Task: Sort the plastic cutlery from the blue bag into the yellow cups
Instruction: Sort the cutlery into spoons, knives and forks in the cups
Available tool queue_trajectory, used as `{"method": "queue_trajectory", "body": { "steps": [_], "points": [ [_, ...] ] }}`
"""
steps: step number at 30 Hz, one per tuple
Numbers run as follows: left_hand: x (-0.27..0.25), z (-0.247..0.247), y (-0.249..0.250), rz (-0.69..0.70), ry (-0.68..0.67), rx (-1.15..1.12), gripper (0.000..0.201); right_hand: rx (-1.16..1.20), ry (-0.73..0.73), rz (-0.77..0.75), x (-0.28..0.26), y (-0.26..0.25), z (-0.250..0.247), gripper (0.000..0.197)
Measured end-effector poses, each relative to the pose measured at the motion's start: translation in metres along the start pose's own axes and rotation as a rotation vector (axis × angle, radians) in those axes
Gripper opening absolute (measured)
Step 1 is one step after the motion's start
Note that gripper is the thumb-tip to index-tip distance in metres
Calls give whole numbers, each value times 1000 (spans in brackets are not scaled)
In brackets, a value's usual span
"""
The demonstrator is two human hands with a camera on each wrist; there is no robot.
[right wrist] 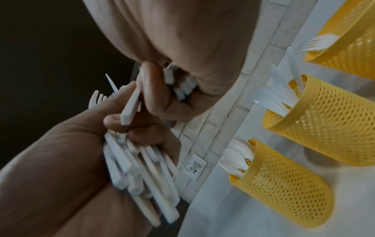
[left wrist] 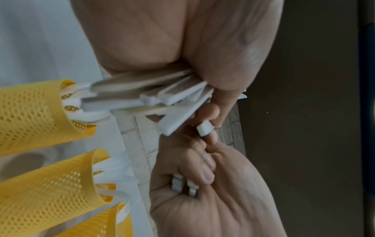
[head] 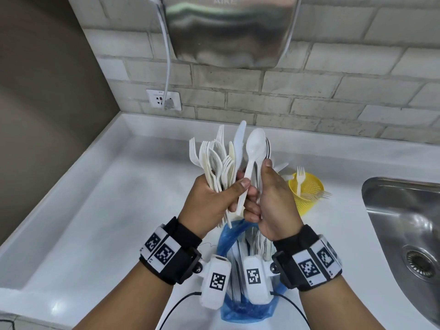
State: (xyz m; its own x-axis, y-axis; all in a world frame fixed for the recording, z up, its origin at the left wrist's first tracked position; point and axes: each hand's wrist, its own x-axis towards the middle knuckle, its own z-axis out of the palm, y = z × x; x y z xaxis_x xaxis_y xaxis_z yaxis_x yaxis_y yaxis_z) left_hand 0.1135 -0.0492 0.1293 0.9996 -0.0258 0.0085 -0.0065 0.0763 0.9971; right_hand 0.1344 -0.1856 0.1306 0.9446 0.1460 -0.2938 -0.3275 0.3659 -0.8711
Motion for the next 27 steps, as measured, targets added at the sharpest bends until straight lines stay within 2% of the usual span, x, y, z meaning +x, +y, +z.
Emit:
{"method": "queue_trajectory", "body": {
  "steps": [3,6,8,10,12,15,17,19,21,25,27],
  "points": [
    [0,1,3,-10,-2,-10,24,-51,30,-77,2,5,-1,60],
    [1,0,5,-20,-61,11,24,-129,70,-147,3,7,-1,47],
    [1,0,3,-30,-60,62,23,-139,81,-108,6,9,-2,45],
    [1,0,0,-55,-39,40,23,-97,32,-36,9,10,-2,59],
    [0,2,-1,-68,-16,6,23,-100,-20,-29,10,10,-2,61],
    [2,2,0,-69,-14,28,16,-200,-16,-166,12,13,-2,42],
    [3,0,2,-82,-17,44,14,-232,11,-244,13,16,-2,43],
    [4,-2,3,-96,-10,46,17,-239,38,-264,13,20,0,48],
    [4,-4,3,-89,-8,41,19,-205,50,-284,12,20,2,44],
    [1,-8,1,-2,26,121,15,-203,128,-405,13,12,-1,29],
    [-1,-11,1,57,74,165,13,-166,120,-468,10,4,-4,26]
  ]
}}
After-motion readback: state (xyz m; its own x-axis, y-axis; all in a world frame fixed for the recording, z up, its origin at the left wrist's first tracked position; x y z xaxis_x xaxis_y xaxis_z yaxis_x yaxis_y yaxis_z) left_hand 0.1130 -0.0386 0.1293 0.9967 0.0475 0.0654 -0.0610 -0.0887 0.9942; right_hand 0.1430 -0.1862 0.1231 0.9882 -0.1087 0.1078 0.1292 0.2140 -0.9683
